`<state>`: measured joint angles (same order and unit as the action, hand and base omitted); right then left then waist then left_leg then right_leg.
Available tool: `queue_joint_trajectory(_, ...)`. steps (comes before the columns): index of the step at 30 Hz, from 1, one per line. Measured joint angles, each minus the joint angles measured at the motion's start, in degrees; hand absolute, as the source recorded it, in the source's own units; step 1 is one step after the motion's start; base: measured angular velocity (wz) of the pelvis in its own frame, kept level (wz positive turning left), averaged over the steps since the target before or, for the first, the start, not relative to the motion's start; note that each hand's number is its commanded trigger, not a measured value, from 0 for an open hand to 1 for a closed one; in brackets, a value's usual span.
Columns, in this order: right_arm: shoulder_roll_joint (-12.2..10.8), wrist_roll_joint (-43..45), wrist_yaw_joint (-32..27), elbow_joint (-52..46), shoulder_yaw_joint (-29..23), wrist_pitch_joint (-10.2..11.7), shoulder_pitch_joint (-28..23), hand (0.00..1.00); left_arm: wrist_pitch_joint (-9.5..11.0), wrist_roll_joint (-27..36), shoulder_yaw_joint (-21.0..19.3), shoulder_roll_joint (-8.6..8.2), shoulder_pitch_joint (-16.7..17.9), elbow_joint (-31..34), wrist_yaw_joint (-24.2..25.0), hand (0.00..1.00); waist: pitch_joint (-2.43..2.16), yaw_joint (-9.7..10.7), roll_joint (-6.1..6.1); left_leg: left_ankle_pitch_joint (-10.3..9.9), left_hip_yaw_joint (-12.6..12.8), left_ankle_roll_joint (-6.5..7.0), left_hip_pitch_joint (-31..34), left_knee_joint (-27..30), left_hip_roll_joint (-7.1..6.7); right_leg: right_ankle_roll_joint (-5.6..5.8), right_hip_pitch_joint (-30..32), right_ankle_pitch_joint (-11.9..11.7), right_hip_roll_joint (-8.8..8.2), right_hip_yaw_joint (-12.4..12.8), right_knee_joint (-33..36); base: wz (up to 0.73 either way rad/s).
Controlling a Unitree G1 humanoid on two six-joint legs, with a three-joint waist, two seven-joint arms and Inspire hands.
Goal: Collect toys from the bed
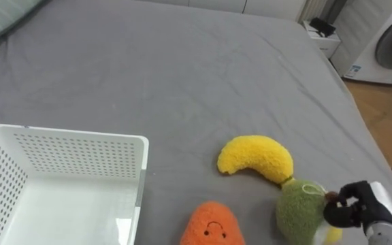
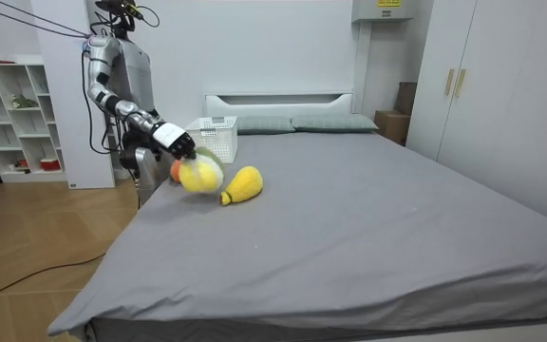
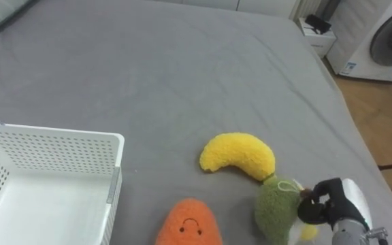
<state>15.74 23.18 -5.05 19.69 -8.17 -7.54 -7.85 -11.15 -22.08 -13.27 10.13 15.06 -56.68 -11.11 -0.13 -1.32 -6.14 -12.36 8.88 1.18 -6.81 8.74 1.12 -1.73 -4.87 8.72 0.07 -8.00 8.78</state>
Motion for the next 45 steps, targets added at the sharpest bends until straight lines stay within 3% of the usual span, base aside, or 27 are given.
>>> queue_joint_trajectory(7,0.0,0.2,0.3,-11.6,-0.3,-0.1,0.0,1.0,0.3,0.0,-1.1,-0.41,0.2,0.0,0.0,0.0,0.1,0.1,0.14,0.0,0.3,0.0,0.2,-0.1,0.23,0.0,0.3,0.0,0.06,0.1,0.2,0.0)
queue_joint_trajectory(20,0.0,4.3,3.4,-23.0,-0.2,-1.4,0.1,1.0,0.4,-0.1,-1.0,-0.66,1.3,0.9,-1.5,0.0,0.09,-0.5,0.29,0.0,0.3,0.01,0.5,-0.1,0.19,0.0,1.1,0.0,-0.02,0.1,0.9,-0.01)
queue_joint_trajectory(27,0.0,4.0,4.9,-27.5,3.2,-1.2,1.7,1.0,1.4,-0.1,1.6,-0.66,0.5,-0.6,-3.2,0.0,0.06,-0.9,0.94,0.0,0.4,0.02,0.3,-0.1,0.21,-0.02,0.9,0.0,0.17,0.1,1.0,0.0)
queue_joint_trajectory(39,0.0,-0.5,9.0,-29.9,9.7,-1.6,8.0,1.0,1.6,-1.2,4.1,-0.76,-1.5,-0.9,-3.2,0.0,-0.1,-4.7,0.62,0.1,-0.9,0.12,1.8,0.2,0.04,-0.04,1.8,0.0,0.0,-1.0,1.2,0.04)
queue_joint_trajectory(45,0.0,-3.0,10.4,-29.9,13.1,-1.6,12.3,1.0,1.8,-1.3,5.5,-0.77,-3.0,-3.4,-2.9,0.0,0.3,-6.9,0.41,0.1,-2.0,0.13,2.3,0.5,-0.03,-0.03,1.6,0.0,-0.08,-2.3,0.9,0.09)
